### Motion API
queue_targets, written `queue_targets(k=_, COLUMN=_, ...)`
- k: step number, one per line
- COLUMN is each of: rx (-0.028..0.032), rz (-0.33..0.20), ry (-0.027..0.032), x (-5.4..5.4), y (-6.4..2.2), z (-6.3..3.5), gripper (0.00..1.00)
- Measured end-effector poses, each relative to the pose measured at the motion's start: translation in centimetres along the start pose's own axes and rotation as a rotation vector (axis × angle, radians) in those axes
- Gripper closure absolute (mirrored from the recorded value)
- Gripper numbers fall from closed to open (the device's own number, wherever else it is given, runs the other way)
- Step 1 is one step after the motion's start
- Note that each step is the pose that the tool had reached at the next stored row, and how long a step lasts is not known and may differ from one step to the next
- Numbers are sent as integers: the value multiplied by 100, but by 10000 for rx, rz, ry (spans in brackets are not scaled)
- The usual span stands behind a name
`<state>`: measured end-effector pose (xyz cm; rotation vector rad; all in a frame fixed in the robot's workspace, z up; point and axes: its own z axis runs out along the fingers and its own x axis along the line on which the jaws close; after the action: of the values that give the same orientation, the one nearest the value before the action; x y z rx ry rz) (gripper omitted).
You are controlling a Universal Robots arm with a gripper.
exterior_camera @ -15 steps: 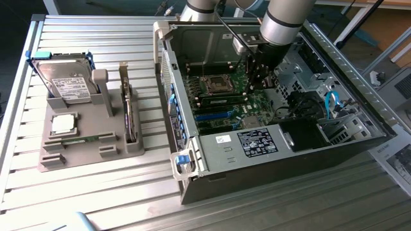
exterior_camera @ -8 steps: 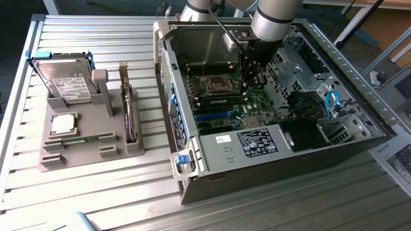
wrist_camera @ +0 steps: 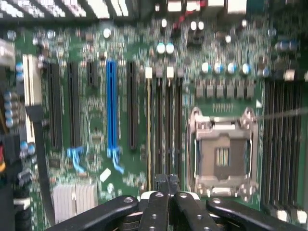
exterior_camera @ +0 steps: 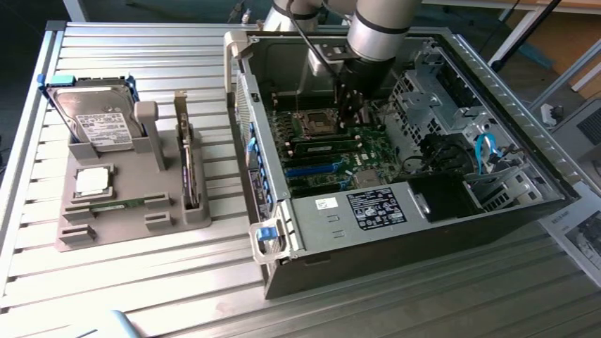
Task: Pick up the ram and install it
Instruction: 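Press down the ram until it locks into place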
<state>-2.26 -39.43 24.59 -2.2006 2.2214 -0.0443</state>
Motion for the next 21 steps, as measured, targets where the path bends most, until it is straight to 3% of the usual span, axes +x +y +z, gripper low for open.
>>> queue_targets(k=3, rx=0, rz=-1, ry=-1, x=2, y=175, z=-5, gripper=89)
queue_targets(k=6, rx=0, rz=0, ry=0, x=2, y=285, z=-8, gripper=89)
queue_targets(k=10, rx=0, rz=-1, ry=-1, x=4, y=288, z=-9, gripper=89)
queue_targets(k=15, rx=0, rz=0, ry=0, x=140, y=286, z=-8, gripper=89)
queue_targets(k=21, rx=0, rz=0, ry=-1, x=146, y=286, z=-4, gripper=89)
